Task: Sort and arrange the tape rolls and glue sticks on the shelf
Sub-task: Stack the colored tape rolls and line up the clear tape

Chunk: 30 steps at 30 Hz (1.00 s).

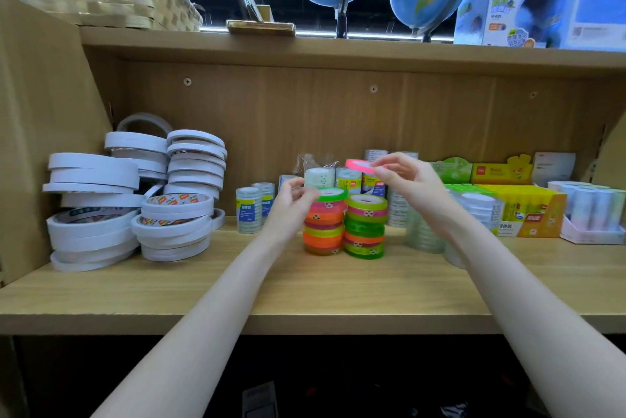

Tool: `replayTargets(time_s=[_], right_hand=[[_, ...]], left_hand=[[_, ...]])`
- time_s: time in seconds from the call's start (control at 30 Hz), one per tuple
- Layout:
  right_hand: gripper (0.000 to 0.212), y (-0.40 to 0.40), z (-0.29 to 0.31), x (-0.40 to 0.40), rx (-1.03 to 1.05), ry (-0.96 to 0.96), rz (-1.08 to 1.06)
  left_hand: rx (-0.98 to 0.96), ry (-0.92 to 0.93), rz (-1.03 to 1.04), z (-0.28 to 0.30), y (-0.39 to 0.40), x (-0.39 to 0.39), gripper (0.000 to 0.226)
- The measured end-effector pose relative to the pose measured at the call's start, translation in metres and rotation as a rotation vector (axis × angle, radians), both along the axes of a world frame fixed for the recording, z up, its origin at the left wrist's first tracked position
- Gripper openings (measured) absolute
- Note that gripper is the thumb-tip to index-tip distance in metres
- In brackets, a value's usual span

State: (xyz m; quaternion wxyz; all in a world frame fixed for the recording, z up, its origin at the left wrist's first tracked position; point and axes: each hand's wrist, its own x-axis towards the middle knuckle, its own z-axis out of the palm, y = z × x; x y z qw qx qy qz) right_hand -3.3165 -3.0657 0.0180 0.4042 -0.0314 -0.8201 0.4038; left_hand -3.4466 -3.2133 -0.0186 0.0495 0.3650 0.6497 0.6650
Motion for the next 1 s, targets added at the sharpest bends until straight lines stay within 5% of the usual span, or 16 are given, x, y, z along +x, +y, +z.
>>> replayTargets(time_s=[0.13,0.3,0.87,1.0], right_hand=[[0.015,0.002,-0.021,0.008,0.042,-0.116,-0.045],[0.059,-0.009,-0.040,-0.001,-0.194,-0.146,0.004],[0.067,-0.012,-0.041,-0.013,-0.136,-0.252,0.056],[0.091,-0.006,-0.043,-0.007,-0.232,-0.283,0.149]], left_hand=[[-0.063,-0.075,-0.005,-0.006,0.002,0.003,0.037],[-0.095,-0.114,-0.048,-0.009,0.010,0.010,0.044],[-0.204,-0.005,-0.186,-0.019,0.004,-0.002,0.069],[-0.284,0.009,-0.259,-0.019,-0.005,-0.004,0.077]])
